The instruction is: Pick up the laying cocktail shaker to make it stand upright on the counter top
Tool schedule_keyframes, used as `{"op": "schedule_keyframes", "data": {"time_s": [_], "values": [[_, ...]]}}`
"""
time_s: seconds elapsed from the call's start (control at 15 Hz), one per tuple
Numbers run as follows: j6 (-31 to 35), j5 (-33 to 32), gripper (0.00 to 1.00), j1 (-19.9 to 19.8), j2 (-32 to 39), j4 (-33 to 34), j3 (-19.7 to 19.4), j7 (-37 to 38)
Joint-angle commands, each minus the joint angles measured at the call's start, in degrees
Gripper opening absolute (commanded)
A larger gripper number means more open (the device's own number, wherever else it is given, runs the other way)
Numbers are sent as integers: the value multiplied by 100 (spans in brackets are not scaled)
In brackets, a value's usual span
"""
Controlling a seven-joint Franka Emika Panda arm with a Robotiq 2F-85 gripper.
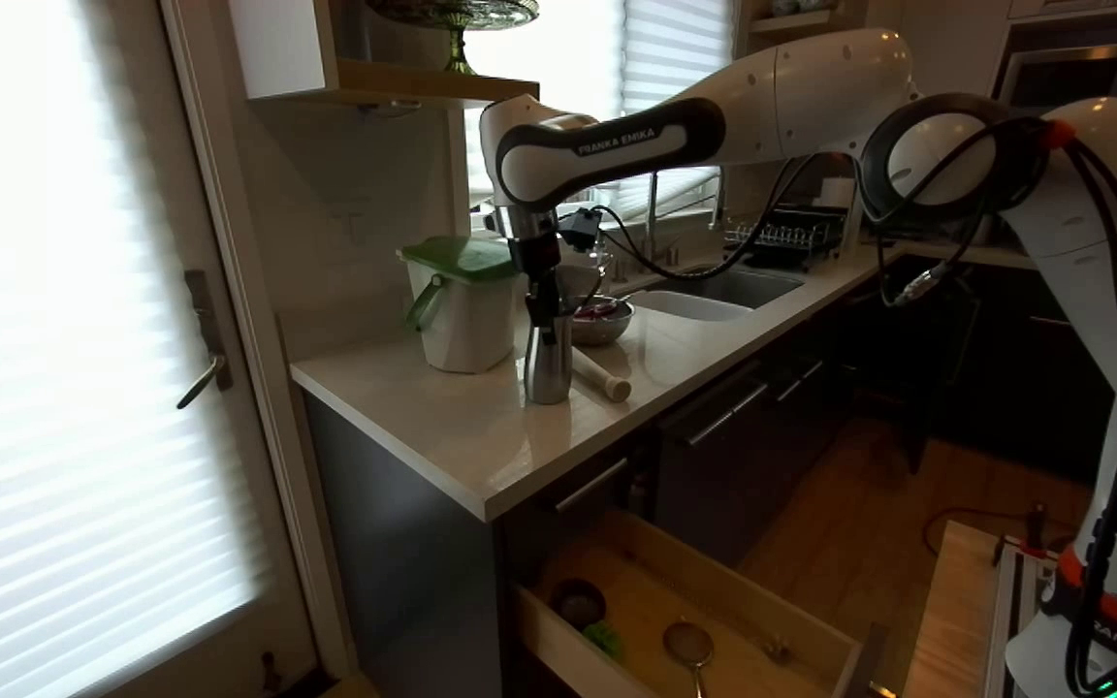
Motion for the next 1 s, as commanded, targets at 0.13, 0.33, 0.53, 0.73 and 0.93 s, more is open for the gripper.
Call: {"op": "schedule_keyframes", "data": {"time_s": [0.13, 0.33, 0.53, 0.73, 0.93], "values": [[-90, 75, 92, -6, -41, 436, 20, 27], [-111, 86, 100, 8, -43, 660, 35, 49], [-61, 514, 100, -129, -95, 754, 247, -91], [146, 1276, 99, -271, -338, 525, 578, -468], [603, 1932, 100, -415, -834, 131, 861, -727]]}}
